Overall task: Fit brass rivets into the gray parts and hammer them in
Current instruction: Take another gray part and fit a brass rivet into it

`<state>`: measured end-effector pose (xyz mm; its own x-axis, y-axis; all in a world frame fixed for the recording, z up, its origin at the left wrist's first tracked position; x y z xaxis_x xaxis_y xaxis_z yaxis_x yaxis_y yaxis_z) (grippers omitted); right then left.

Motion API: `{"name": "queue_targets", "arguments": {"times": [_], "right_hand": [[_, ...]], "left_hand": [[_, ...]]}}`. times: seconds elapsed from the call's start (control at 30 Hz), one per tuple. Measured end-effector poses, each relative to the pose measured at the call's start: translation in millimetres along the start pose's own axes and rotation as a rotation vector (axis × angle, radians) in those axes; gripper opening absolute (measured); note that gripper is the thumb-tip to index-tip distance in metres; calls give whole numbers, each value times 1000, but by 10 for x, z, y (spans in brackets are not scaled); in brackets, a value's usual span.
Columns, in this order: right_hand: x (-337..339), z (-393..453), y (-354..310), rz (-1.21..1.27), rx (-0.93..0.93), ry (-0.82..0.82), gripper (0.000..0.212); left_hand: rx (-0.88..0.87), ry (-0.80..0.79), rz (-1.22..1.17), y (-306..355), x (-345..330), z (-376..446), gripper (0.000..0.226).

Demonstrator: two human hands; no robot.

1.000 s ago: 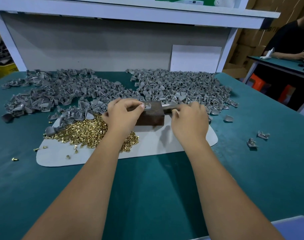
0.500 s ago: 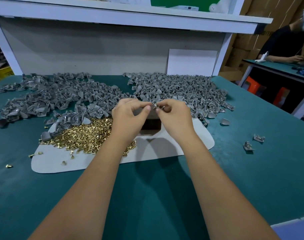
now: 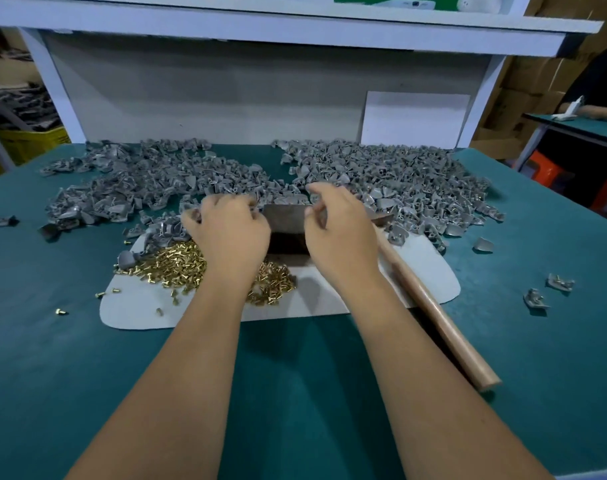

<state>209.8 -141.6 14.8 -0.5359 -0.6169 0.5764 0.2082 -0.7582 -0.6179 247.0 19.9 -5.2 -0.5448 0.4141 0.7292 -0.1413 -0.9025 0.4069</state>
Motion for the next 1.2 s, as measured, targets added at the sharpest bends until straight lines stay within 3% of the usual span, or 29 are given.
{"name": "queue_targets", "arguments": {"times": [0.13, 0.27, 0.47, 0.7, 0.83, 1.0, 1.2], "right_hand": [[-283, -201, -205, -46, 152, -339, 20], [-581, -391, -251, -187, 248, -556, 27], [-652, -418, -321, -176, 266, -561, 20], [-650, -459, -391, -170, 270, -539, 12], [-653, -473, -395, -77, 237, -600, 18], [-689, -435, -329, 10, 155, -636, 2], [-723, -393, -222, 95, 69, -649, 15]], "left_hand": [[150, -179, 112, -339, -77, -24, 43], [195, -227, 87, -378, -107, -44, 40], [167, -137, 130, -340, -11, -18, 36], [159, -140, 180, -350, -11, 17, 29], [120, -79, 164, -315, 6, 20, 23], [39, 19, -37, -174, 44, 62, 20], [26, 82, -345, -111, 44, 39, 18]]}}
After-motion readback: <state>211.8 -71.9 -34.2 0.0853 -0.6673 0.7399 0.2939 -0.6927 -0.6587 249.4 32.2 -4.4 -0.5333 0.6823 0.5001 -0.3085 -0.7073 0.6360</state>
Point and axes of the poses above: each hand's wrist, its own z-axis towards the middle knuckle, its own x-axis out of the back of the hand, y = z × x, the point moved 7 cm from there along z, towards the middle knuckle, and after that the axes turned 9 degrees about -x, right-handed, at the moved point
